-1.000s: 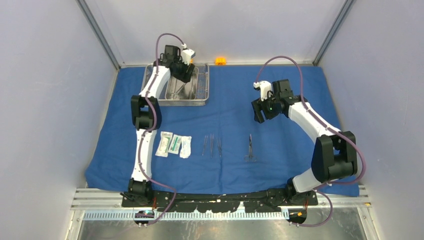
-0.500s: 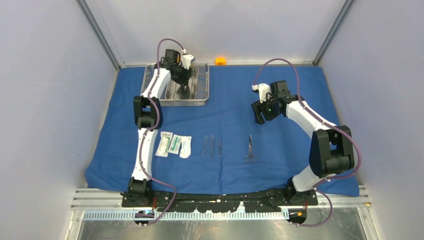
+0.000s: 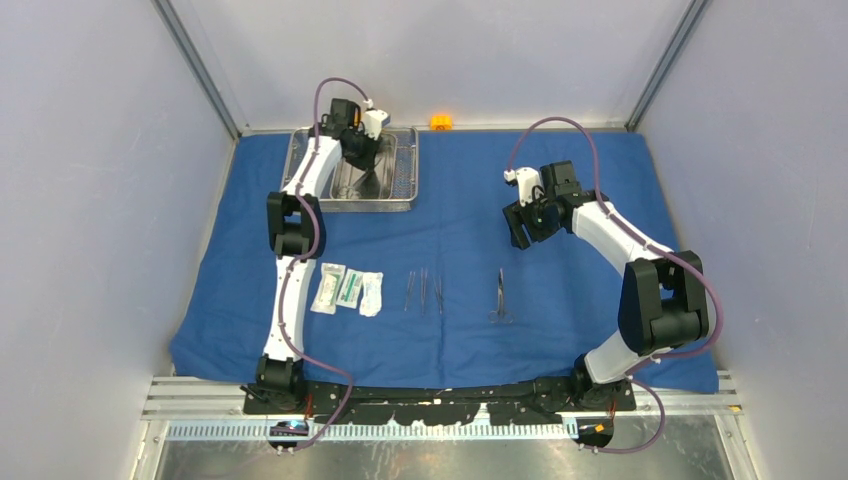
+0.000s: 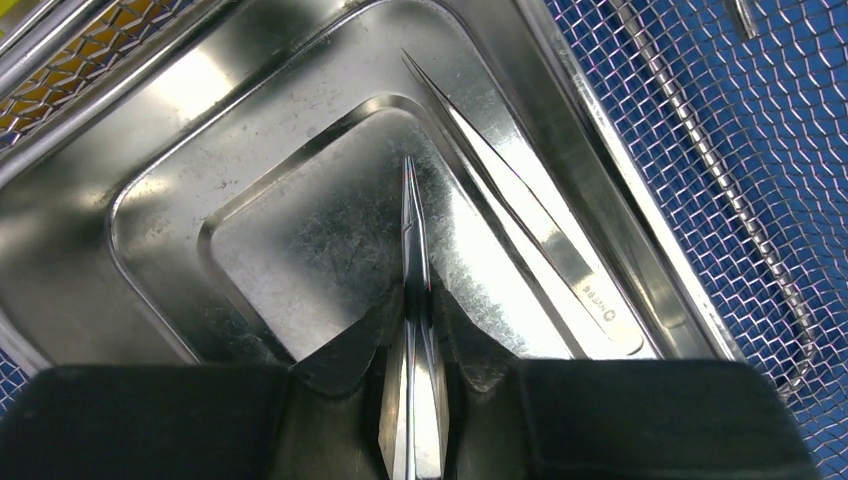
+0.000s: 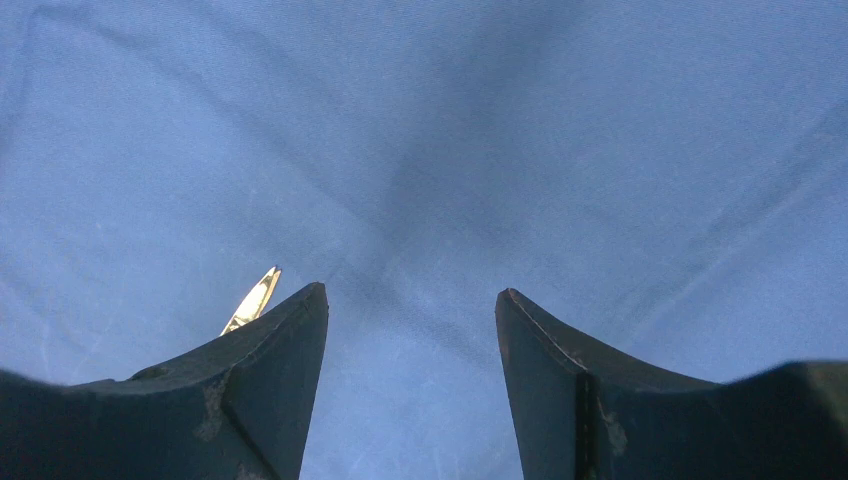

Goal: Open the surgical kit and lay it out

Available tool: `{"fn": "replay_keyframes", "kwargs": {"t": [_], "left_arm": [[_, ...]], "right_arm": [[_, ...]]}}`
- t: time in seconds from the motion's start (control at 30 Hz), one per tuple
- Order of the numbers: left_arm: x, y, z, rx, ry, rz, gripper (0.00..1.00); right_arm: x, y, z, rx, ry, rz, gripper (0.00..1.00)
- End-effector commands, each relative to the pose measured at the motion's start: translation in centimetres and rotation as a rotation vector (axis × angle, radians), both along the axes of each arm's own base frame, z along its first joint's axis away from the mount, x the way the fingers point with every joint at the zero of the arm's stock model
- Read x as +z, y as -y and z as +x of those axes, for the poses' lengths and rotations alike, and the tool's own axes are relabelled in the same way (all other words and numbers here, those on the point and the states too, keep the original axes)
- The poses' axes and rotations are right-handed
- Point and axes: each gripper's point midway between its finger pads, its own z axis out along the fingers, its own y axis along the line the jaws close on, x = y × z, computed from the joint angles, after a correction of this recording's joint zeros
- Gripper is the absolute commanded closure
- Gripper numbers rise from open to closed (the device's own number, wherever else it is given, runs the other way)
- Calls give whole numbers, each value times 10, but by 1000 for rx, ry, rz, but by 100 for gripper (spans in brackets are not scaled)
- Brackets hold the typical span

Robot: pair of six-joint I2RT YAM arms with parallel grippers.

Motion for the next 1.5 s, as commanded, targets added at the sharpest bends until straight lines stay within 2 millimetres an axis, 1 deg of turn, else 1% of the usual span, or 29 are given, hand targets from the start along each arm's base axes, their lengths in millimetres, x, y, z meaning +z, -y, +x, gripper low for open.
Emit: {"fn": "replay_keyframes", "kwargs": {"t": [0.0,0.07,0.13,0.23,0.37,0.43,0.6,0.77,0.9,0.93,1.07,1.13,1.2,1.27,1.33,1.37,1.47], "left_arm": [[-28,-6,-16,13,-102,23,83],[-29,-8,-14,18,-94,34,90],[-26,-9,-12,13,-83,43,100],[-13,-8,-8,9,-53,37,100],[15,-6,1,19,19,16,100],[32,-5,5,19,59,5,100],[56,-4,9,26,108,-13,100],[72,0,9,28,131,-37,100],[68,-1,8,20,127,-34,100],[65,0,8,15,121,-34,99],[53,5,10,1,97,-52,81],[44,5,10,2,85,-50,75],[38,2,9,6,69,-33,72],[32,-3,2,2,38,-13,68],[31,-8,-5,-4,19,-2,62],[34,-10,-8,-9,17,0,60],[33,-16,-19,-25,-15,15,54]], "right_arm": [[15,-2,9,10,51,3,33],[16,-3,8,11,53,6,33],[17,-2,8,11,53,5,33],[19,-3,8,12,57,8,34],[20,-3,8,12,58,9,34],[21,-3,7,12,58,11,34],[21,-3,7,12,58,10,34],[20,-3,6,13,54,10,34],[19,-3,6,15,50,12,34],[18,-3,6,14,47,12,34],[15,-3,6,17,38,8,34],[13,-2,5,15,31,5,34],[13,-2,5,15,29,2,34],[12,-2,4,15,25,1,34],[11,-2,4,16,24,-1,34],[11,-1,4,15,23,-1,34],[10,-2,4,18,19,-3,34]]}}
